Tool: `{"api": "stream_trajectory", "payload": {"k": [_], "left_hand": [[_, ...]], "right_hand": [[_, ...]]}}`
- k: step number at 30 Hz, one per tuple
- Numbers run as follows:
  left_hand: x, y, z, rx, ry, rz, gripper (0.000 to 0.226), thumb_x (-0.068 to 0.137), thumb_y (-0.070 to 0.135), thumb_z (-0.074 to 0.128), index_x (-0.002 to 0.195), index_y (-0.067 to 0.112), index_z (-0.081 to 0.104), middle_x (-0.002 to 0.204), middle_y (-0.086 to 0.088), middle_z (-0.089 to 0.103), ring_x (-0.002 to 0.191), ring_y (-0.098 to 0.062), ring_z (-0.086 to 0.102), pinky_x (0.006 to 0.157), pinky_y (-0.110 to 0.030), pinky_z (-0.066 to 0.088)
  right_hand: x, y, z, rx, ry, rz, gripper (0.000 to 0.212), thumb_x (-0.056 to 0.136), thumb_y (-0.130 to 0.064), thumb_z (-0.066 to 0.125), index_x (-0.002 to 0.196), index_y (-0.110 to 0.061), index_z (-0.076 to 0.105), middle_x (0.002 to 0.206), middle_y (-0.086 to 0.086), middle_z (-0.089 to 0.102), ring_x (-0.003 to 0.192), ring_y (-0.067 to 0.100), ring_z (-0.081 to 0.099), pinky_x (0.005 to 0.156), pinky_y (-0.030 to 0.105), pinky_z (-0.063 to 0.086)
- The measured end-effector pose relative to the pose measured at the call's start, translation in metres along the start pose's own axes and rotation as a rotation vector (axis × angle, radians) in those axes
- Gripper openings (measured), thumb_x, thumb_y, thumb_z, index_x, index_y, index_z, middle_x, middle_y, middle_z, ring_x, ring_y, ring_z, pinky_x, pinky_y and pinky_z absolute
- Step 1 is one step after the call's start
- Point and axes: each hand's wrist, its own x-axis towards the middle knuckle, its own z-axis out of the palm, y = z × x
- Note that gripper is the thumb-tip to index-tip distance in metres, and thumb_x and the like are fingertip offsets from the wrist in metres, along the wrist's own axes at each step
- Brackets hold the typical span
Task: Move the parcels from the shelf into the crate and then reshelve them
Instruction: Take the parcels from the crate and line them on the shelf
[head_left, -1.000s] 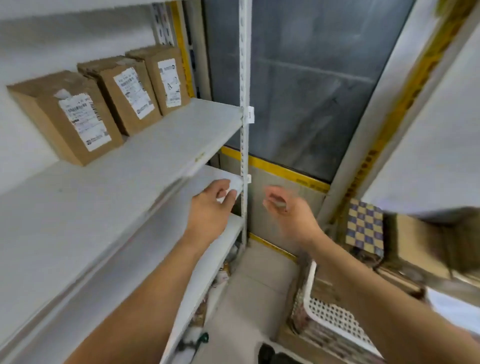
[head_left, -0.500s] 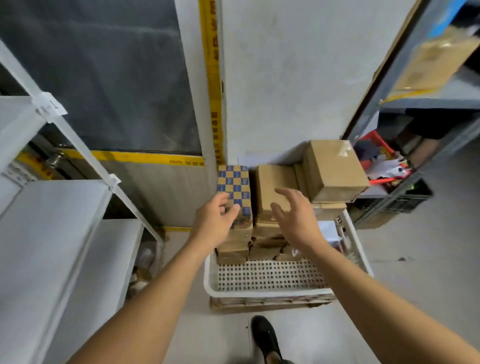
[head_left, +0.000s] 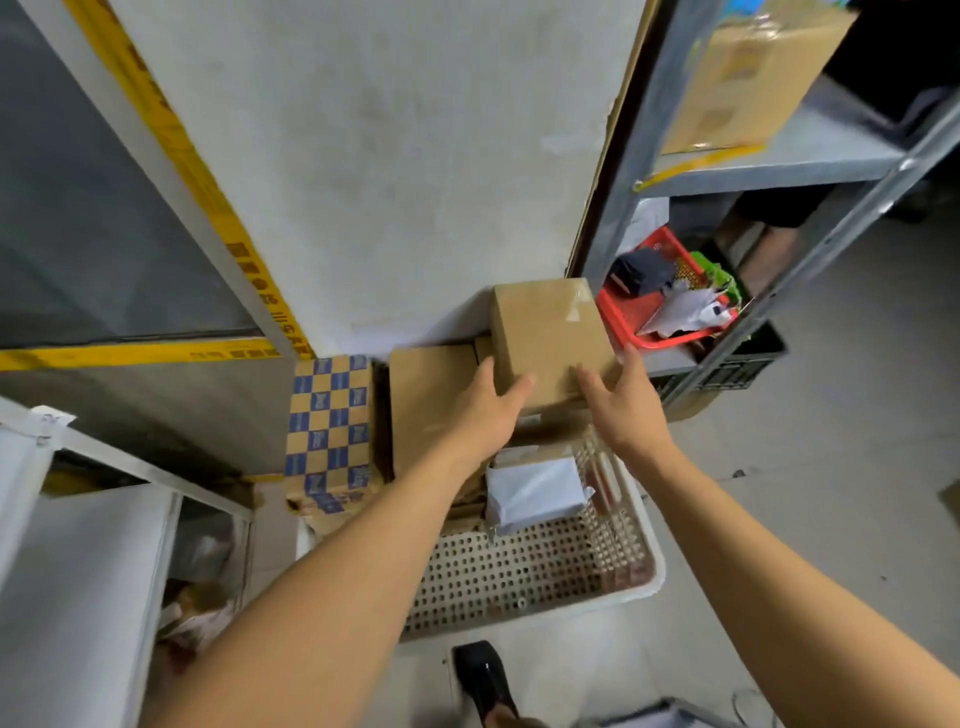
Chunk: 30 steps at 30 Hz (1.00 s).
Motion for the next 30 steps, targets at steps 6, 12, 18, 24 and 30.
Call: {"api": "stream_trajectory", "payload": {"k": [6, 12, 18, 24, 30], "left_hand": [[-0.006, -0.016, -0.011, -0.074, 0.035, -0.024, 0.070, 0.099, 0.064, 0.052, 0.160, 0.034, 0.032, 0.148, 0.007, 0.056, 0.130, -0.018, 0.055, 0.110, -0.044, 0.045], [-0.066, -0.053, -0.089, -0.165, 0.199, 0.006, 0.090, 0.078, 0.047, 0.077, 0.153, 0.049, 0.029, 0.142, 0.015, 0.060, 0.129, -0.012, 0.058, 0.110, -0.045, 0.048], [-0.142, -0.071, -0.178, -0.561, 0.502, 0.067, 0.039, 0.093, -0.003, 0.055, 0.117, 0.026, 0.063, 0.118, -0.001, 0.073, 0.118, -0.024, 0.065, 0.097, -0.047, 0.055], [-0.237, -0.086, -0.241, -0.780, 0.824, 0.204, 0.015, 0.097, 0.039, 0.073, 0.088, 0.026, 0.074, 0.105, -0.003, 0.077, 0.111, -0.027, 0.070, 0.095, -0.046, 0.056], [-0.342, -0.118, -0.299, -0.527, 0.997, 0.336, 0.047, 0.092, 0.010, 0.079, 0.134, 0.021, 0.061, 0.127, 0.010, 0.073, 0.124, -0.007, 0.065, 0.100, -0.027, 0.056]], "right_hand": [[-0.019, -0.006, 0.021, 0.087, -0.125, 0.017, 0.055, 0.098, -0.057, 0.060, 0.141, -0.023, 0.058, 0.126, 0.005, 0.051, 0.115, 0.025, 0.057, 0.100, 0.039, 0.048], [-0.055, -0.046, 0.049, 0.451, -0.351, -0.174, 0.054, 0.095, -0.008, 0.071, 0.142, -0.029, 0.055, 0.133, -0.006, 0.065, 0.122, 0.012, 0.063, 0.097, 0.036, 0.058], [-0.089, -0.129, 0.080, 0.637, -0.736, -0.077, 0.035, 0.100, -0.013, 0.046, 0.084, -0.028, 0.074, 0.101, -0.002, 0.076, 0.108, 0.022, 0.066, 0.100, 0.044, 0.052], [-0.156, -0.213, 0.131, 0.715, -0.937, -0.122, 0.059, 0.101, -0.062, 0.052, 0.111, -0.005, 0.065, 0.107, 0.015, 0.074, 0.102, 0.029, 0.072, 0.089, 0.040, 0.058], [-0.263, -0.283, 0.189, 0.644, -1.033, -0.383, 0.042, 0.099, -0.016, 0.072, 0.137, -0.027, 0.058, 0.124, -0.002, 0.075, 0.109, 0.020, 0.075, 0.084, 0.034, 0.064]]}}
